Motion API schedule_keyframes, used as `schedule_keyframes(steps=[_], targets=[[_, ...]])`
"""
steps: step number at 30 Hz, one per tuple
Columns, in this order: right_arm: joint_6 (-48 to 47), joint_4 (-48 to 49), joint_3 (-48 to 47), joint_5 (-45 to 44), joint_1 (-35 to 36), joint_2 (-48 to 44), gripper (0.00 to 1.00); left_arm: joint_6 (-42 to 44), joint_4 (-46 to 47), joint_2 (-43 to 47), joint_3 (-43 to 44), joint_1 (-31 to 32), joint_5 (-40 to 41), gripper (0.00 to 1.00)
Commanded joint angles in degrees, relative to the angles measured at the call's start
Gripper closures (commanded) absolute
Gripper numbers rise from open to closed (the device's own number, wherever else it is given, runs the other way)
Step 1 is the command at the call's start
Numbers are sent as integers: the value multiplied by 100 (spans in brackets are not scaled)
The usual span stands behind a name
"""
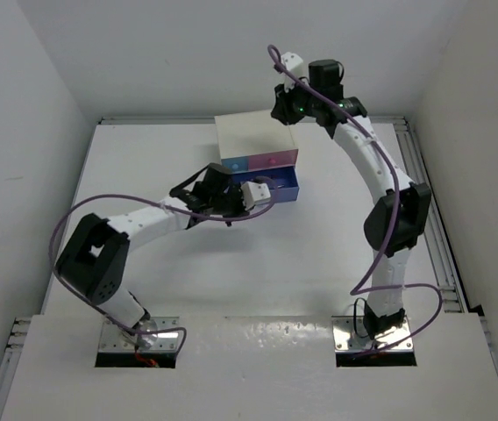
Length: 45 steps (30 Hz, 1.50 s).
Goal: Sort the stationery into containers
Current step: Place the stationery into the container, then close the drawer
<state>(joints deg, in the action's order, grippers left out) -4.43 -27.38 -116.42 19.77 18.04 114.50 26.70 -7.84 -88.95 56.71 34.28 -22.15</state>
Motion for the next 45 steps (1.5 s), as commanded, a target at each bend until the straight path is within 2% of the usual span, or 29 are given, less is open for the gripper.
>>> schedule_keyframes(steps=[1,8,16,25,37,45], targets=[[398,601,172,132,234,134,81,169,642,-420,306,157,-114,100],[1259,656,-143,395,226,871,82,906,1714,-1089,60,518,439,100],[1629,347,163,475,182,995,83,1829,2180,-1704,42,606,668,100],[1928,-31,357,897,138,1048,84,2252,2699,-2346,446,510,914,100],[2183,-119,550,1240,112,1092,83,2094,2981,-2874,1087,369,1055,100],[2306,-75,594,1336,85,1127,83,1611,2815,-3067,1588,518,2100,100]])
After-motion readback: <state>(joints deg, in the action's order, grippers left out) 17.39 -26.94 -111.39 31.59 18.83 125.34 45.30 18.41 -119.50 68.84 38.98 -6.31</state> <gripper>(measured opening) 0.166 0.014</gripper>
